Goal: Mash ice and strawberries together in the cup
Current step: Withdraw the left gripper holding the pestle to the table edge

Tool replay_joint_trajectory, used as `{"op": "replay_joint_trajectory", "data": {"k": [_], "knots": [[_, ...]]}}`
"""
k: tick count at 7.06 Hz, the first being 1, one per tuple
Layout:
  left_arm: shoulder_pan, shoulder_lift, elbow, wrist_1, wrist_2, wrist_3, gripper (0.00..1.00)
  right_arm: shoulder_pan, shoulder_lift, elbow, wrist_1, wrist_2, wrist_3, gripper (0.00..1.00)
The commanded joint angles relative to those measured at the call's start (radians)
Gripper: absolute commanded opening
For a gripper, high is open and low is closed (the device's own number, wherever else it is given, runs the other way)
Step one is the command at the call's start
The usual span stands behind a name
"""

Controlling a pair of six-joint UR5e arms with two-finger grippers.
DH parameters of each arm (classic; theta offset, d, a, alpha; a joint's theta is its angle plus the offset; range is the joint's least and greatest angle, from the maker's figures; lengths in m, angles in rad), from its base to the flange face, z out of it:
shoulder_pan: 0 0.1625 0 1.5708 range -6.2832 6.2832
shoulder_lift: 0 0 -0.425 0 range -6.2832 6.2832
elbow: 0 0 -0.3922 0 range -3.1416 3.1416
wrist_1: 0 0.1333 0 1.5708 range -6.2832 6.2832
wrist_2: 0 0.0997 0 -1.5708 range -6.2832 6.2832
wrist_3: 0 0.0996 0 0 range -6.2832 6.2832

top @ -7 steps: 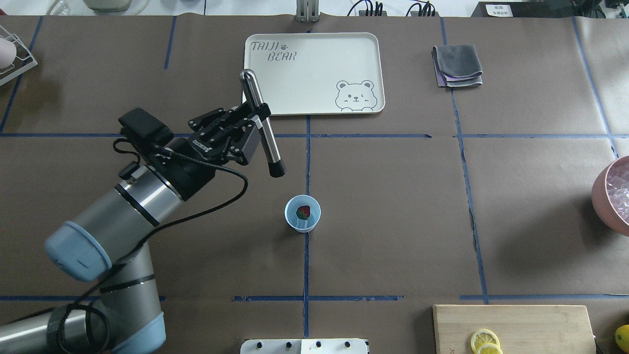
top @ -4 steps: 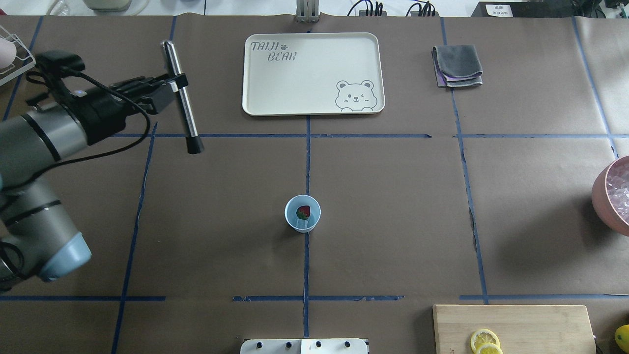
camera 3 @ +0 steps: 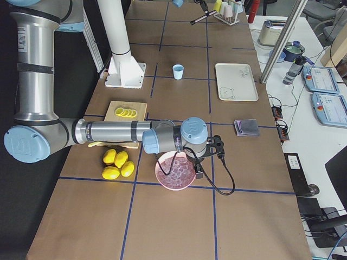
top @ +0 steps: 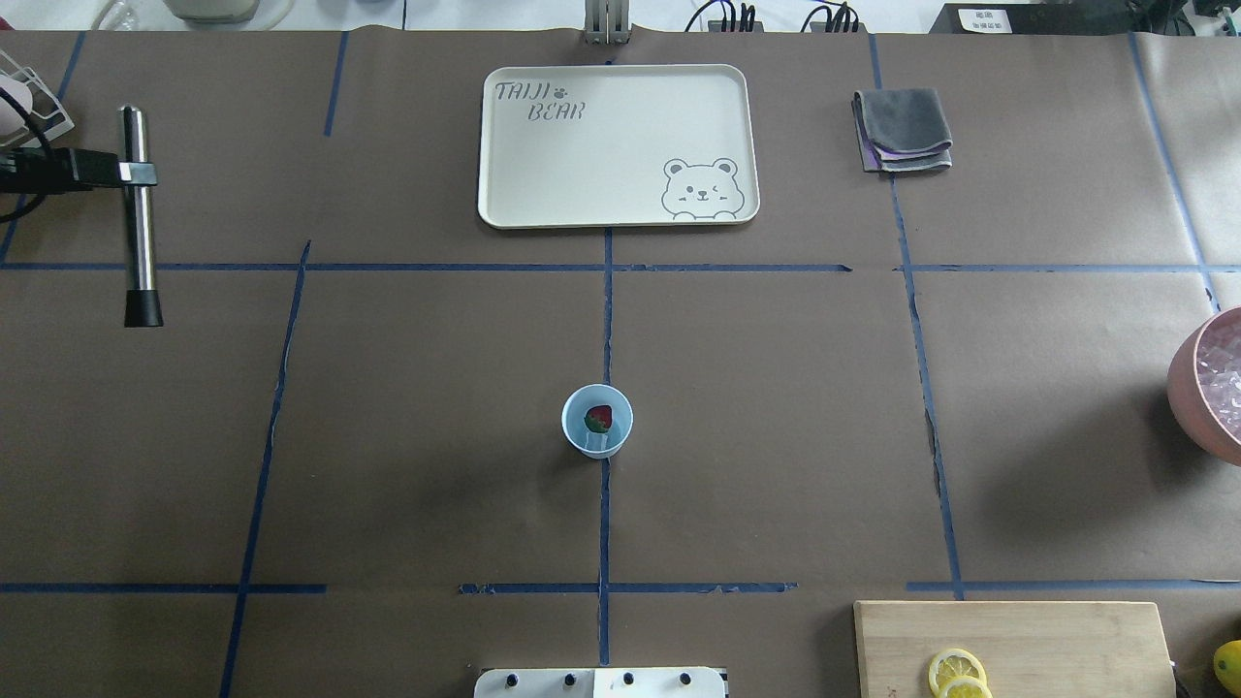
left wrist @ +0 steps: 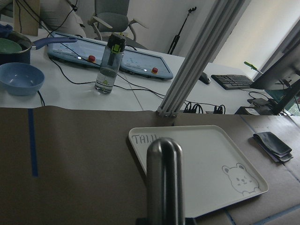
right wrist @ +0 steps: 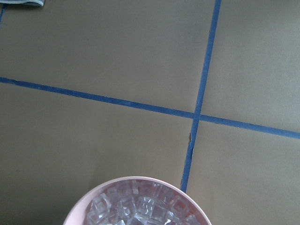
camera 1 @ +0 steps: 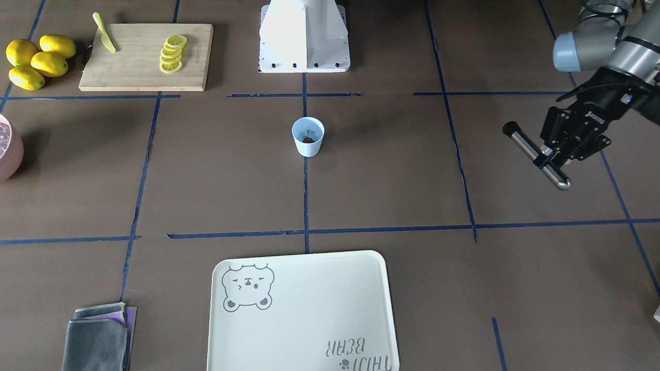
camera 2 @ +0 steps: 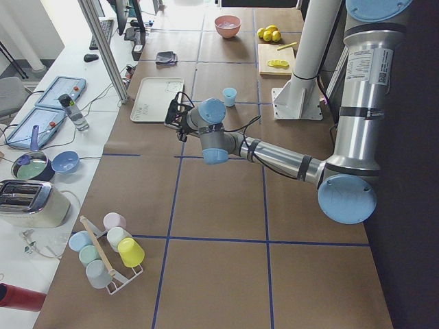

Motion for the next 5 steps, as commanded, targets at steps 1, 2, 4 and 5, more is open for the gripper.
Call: {"op": "replay_joint_trajectory", "data": {"k": [1, 2, 4, 5], "knots": [[-0.076, 0.069, 0.004, 0.124, -0.194, -0.009, 0.00, 0.000, 0.008, -0.003, -0.002, 0.000, 0.000, 1.00], [-0.076, 0.108, 0.024, 0.176, -0.226, -0.007, 0.00, 0.000, 0.010, -0.006, -0.003, 0.000, 0.000, 1.00], [-0.067, 0.132, 0.088, 0.213, -0.268, 0.048, 0.00, 0.000, 0.013, -0.022, -0.003, -0.002, 0.000, 1.00], [-0.064, 0.148, 0.143, 0.215, -0.269, 0.164, 0.00, 0.000, 0.014, -0.026, 0.001, -0.003, 0.000, 1.00]]}}
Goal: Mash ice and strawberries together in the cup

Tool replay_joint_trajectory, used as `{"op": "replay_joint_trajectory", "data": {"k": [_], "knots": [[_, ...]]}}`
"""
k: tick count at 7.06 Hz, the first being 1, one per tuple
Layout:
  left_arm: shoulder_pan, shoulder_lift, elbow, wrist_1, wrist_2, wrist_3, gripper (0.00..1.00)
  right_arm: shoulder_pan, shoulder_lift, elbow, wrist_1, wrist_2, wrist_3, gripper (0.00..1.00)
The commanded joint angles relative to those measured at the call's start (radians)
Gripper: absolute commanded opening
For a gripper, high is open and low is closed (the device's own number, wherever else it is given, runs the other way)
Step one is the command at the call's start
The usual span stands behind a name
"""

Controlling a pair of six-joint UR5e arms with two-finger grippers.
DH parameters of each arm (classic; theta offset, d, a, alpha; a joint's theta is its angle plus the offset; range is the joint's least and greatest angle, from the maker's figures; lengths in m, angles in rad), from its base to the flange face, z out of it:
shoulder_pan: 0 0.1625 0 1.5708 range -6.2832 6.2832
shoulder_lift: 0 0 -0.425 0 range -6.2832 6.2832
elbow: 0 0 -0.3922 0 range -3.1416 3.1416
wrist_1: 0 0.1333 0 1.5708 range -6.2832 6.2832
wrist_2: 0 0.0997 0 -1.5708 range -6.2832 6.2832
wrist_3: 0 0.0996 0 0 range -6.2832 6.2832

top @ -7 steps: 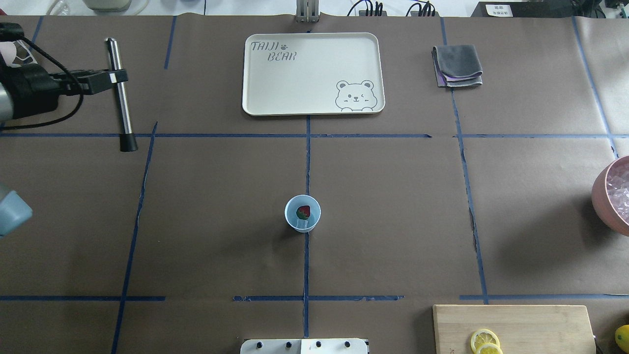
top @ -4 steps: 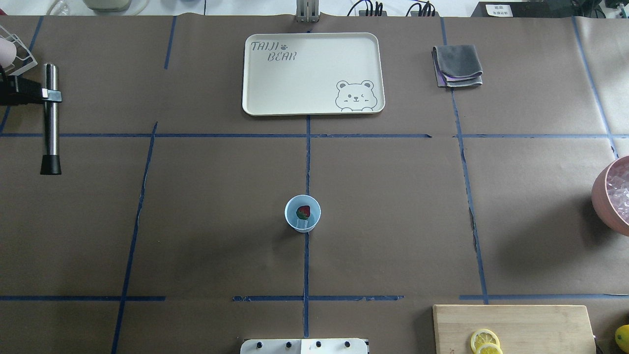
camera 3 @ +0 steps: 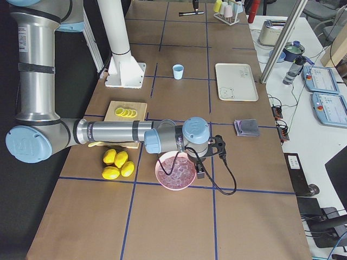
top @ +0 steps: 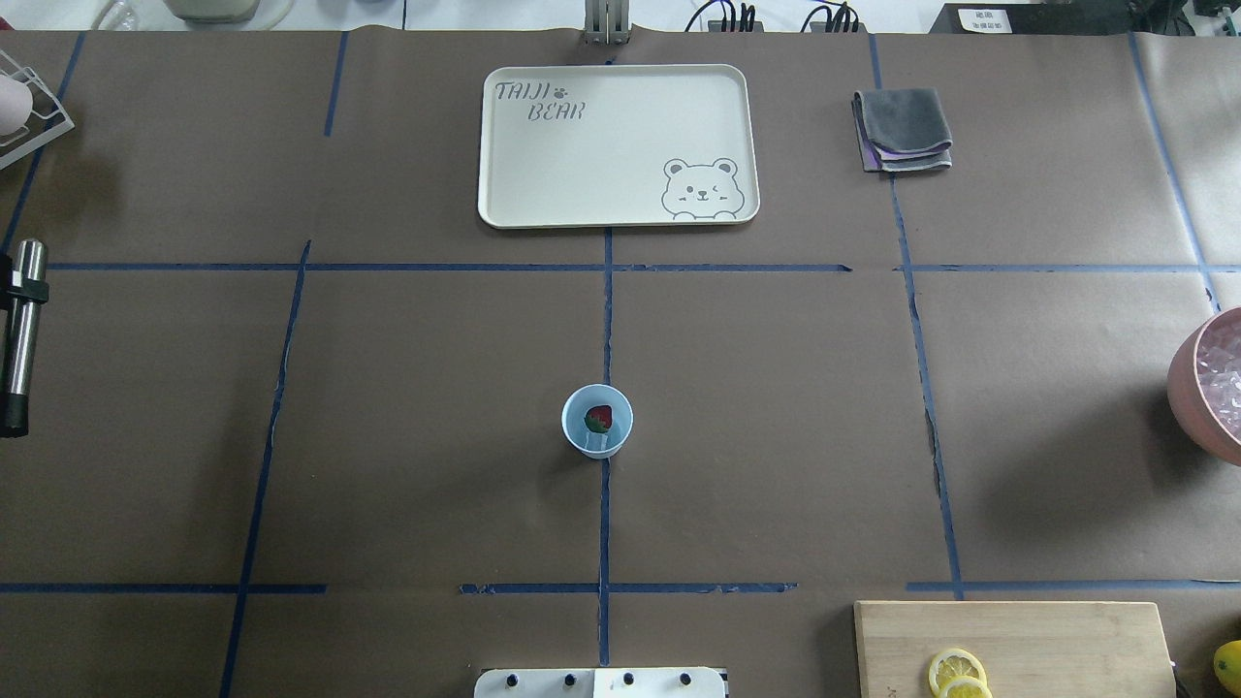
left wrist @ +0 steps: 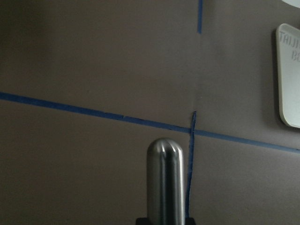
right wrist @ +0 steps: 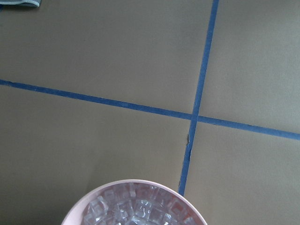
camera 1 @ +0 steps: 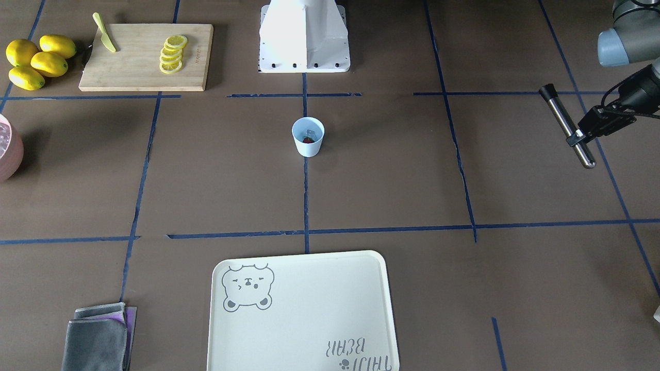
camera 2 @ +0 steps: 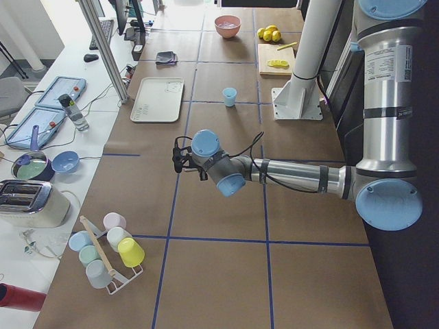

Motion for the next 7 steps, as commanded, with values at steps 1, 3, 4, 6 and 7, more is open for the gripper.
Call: {"op": "replay_joint_trajectory", "data": {"k": [1, 3, 4, 6, 7], "knots": [[0.009, 0.018, 0.086, 0.023, -0.008, 0.181, 0.00, 0.000, 0.002, -0.008, 0.005, -0.002, 0.000, 1.00], [0.009, 0.018, 0.088, 0.145, -0.005, 0.350, 0.00, 0.000, 0.002, -0.014, 0.007, -0.002, 0.000, 1.00], [-0.003, 0.018, 0.093, 0.202, 0.007, 0.459, 0.00, 0.000, 0.000, -0.017, 0.007, -0.002, -0.002, 1.00], [-0.014, 0.024, 0.117, 0.256, 0.051, 0.504, 0.00, 0.000, 0.000, -0.025, 0.007, -0.002, 0.000, 1.00], [-0.009, 0.023, 0.152, 0.254, 0.081, 0.504, 0.00, 0.000, 0.000, -0.025, 0.007, -0.003, -0.002, 1.00]]}}
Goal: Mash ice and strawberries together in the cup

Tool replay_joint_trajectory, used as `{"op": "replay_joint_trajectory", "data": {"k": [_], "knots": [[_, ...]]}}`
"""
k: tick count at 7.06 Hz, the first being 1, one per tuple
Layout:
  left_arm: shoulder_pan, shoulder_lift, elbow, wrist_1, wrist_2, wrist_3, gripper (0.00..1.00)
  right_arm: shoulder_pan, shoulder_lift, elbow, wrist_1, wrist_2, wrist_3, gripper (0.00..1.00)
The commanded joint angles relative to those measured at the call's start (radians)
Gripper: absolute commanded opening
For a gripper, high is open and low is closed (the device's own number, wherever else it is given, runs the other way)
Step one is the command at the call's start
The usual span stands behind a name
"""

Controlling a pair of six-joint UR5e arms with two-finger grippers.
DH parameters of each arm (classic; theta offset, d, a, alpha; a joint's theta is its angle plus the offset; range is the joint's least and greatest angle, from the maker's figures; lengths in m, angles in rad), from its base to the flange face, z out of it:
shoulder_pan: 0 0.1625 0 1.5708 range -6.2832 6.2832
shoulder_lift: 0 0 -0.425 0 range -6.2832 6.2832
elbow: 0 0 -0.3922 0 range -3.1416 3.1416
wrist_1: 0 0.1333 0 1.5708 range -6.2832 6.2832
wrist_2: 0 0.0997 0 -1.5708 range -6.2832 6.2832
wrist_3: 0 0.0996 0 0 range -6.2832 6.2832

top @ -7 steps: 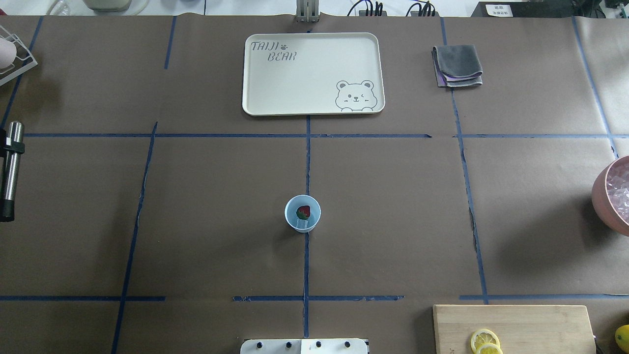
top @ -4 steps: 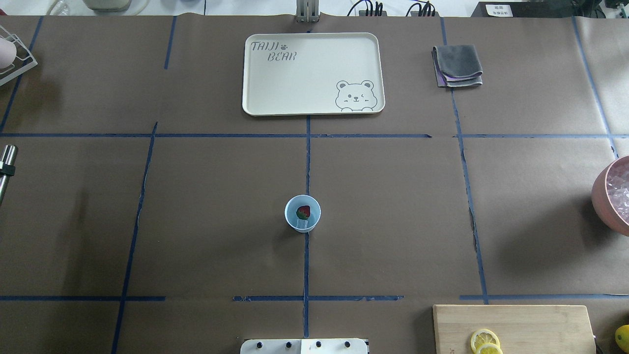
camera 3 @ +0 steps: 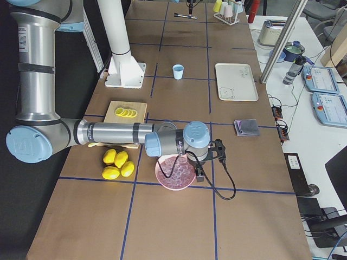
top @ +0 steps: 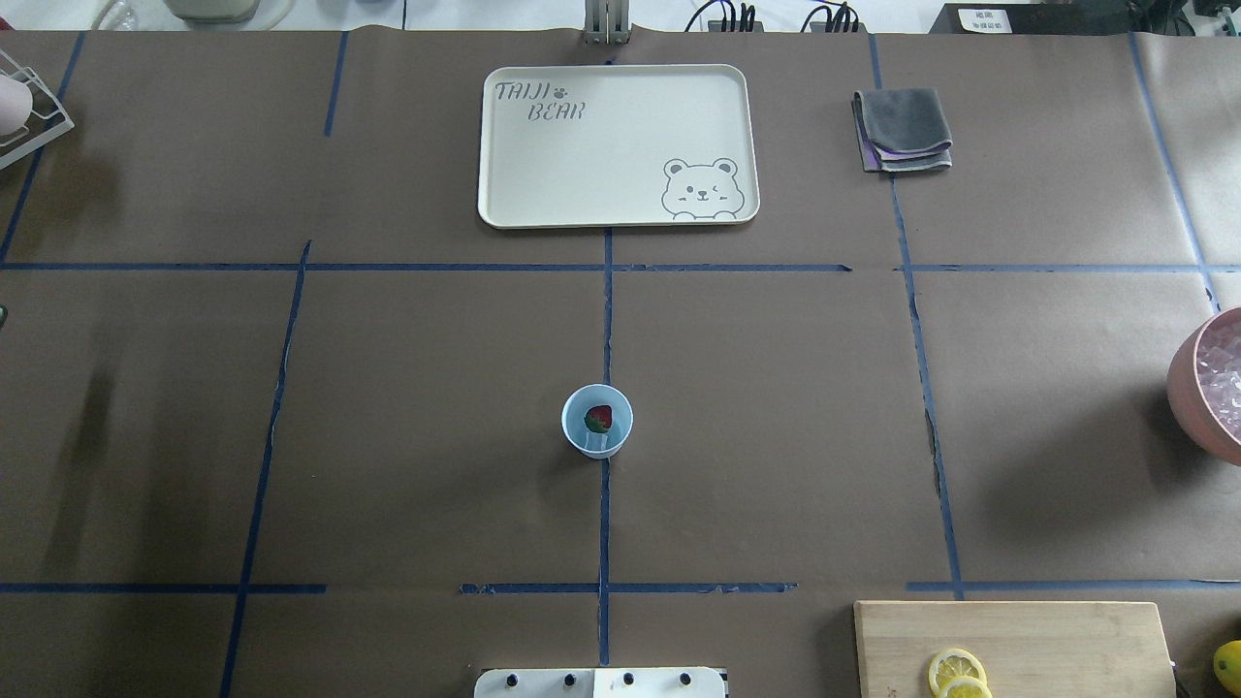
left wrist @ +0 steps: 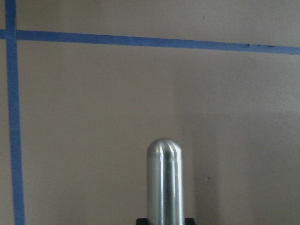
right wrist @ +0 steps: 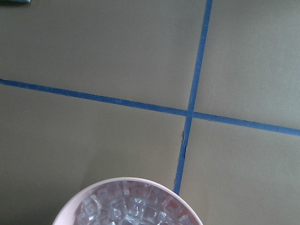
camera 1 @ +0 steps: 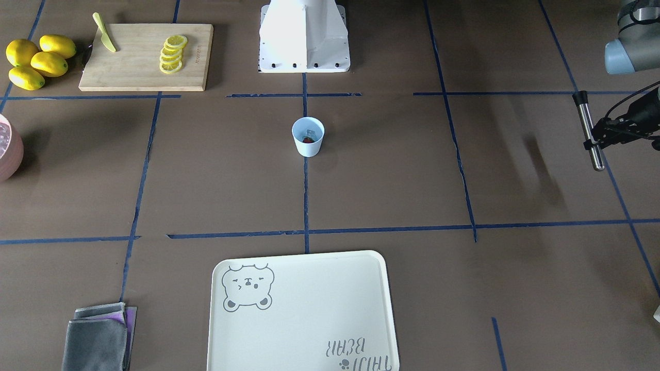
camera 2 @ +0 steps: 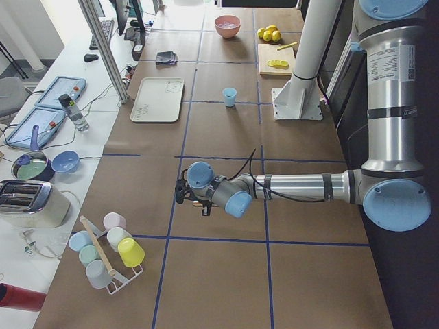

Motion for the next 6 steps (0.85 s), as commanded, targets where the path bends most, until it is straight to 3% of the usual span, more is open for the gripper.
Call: {"op": "replay_joint_trajectory", "data": {"k": [1, 5, 6], "knots": [[0.003, -0.002, 0.051, 0.008, 0.063, 0.011, 0.00, 0.000, 0.001, -0.003, 0.000, 0.000, -0.001, 1.00], [0.008, -0.044, 0.123, 0.007, 0.087, 0.039, 0.00, 0.000, 0.003, -0.001, 0.002, 0.000, 0.001, 1.00], [0.008, -0.054, 0.130, 0.007, 0.142, 0.039, 0.00, 0.000, 0.003, -0.003, 0.002, 0.000, 0.001, 1.00]]}}
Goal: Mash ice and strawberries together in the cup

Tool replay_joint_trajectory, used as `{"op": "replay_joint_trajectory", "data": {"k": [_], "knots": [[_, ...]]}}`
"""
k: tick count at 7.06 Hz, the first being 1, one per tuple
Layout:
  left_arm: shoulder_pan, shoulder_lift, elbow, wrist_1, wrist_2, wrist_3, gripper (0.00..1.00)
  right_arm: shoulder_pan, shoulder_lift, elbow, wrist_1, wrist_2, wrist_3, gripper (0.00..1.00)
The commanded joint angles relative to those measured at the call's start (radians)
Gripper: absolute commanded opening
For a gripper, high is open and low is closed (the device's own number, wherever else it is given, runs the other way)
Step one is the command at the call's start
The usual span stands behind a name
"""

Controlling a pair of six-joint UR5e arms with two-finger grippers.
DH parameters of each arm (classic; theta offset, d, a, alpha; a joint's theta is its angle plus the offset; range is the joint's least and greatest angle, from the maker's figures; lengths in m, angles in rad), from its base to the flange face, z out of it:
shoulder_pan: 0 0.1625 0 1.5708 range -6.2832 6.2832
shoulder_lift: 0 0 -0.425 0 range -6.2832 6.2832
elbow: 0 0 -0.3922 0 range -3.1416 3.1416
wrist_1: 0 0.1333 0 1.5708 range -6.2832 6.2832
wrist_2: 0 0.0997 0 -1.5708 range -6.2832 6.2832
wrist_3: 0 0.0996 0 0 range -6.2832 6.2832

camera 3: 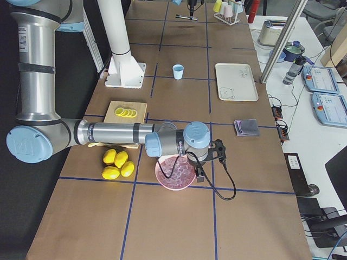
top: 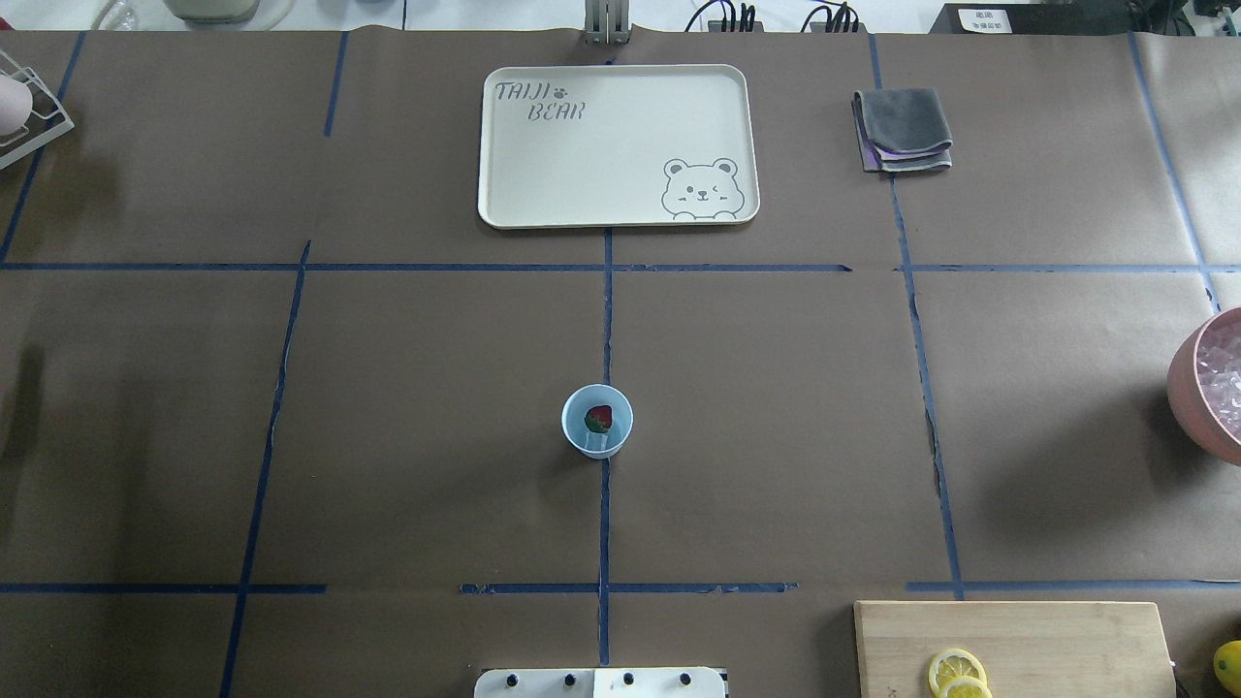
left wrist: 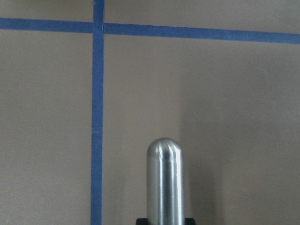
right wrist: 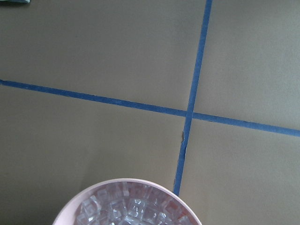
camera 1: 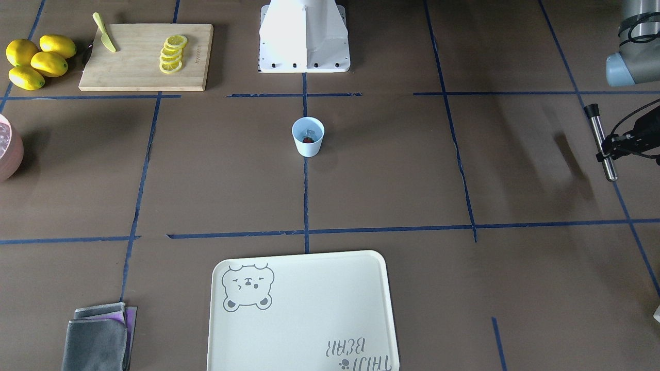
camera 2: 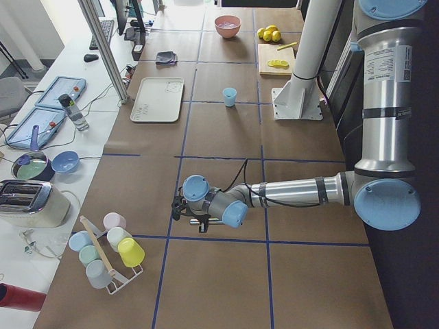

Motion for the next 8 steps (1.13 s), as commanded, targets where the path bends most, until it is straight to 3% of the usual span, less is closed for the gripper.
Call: {"op": "replay_joint_trajectory", "data": {"k": [1, 8], "knots": [[0.000, -0.023, 0.029, -0.002, 0.051, 0.003, 0.00, 0.000, -0.001, 0.000, 0.000, 0.000, 0.000, 1.00], [0.046, -0.050, 0.063, -0.014, 0.051, 0.000, 0.00, 0.000, -0.001, 0.003, 0.000, 0.000, 0.000, 1.00]]}}
